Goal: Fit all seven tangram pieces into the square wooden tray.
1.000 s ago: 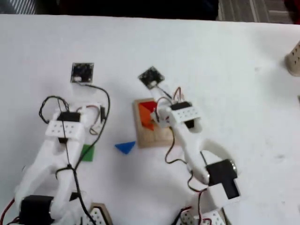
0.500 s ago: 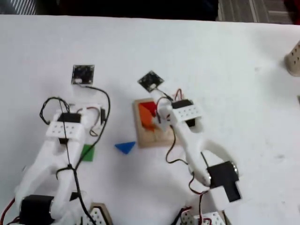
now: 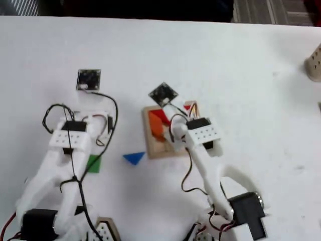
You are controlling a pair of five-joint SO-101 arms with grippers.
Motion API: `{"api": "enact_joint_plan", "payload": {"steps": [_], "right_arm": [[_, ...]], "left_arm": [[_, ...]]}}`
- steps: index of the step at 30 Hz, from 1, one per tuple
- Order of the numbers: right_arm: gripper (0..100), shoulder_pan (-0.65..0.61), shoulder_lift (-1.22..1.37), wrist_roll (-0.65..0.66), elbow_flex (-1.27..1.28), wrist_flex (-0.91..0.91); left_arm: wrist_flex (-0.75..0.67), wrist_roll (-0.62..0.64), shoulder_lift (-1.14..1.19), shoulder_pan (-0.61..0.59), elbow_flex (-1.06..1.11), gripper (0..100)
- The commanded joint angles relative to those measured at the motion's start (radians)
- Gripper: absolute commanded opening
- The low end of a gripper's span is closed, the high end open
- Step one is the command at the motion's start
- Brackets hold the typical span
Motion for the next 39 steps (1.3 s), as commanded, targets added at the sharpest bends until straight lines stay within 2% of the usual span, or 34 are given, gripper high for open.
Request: {"api": "enact_joint_plan", "payload": {"steps": [1, 8, 14, 22, 29, 39], "right_arm": [[1.7, 0.01, -0.042, -0.051, -0.005, -0.058], [1.7, -0.035, 0.036, -0.037, -0.005, -0.077], [1.7, -0.035, 0.047, 0.041, -0.009, 0.027], [1.7, -0.027, -0.036, 0.041, 0.057, 0.062], [1.7, -0.002, -0.2, -0.002, 0.146, 0.005], [1.7, -0.147, -0.325, -0.023, 0.265, -0.021]], "left_arm": [[-0.021, 0.011, -0.038, -0.002, -0.008, 9], [-0.021, 0.011, -0.038, -0.002, -0.006, 9], [-0.021, 0.011, -0.038, -0.002, -0.006, 9], [-0.021, 0.011, -0.038, -0.002, -0.006, 9], [-0.021, 0.008, -0.038, 0.019, -0.006, 9], [-0.021, 0.006, -0.038, 0.019, -0.006, 9]]}}
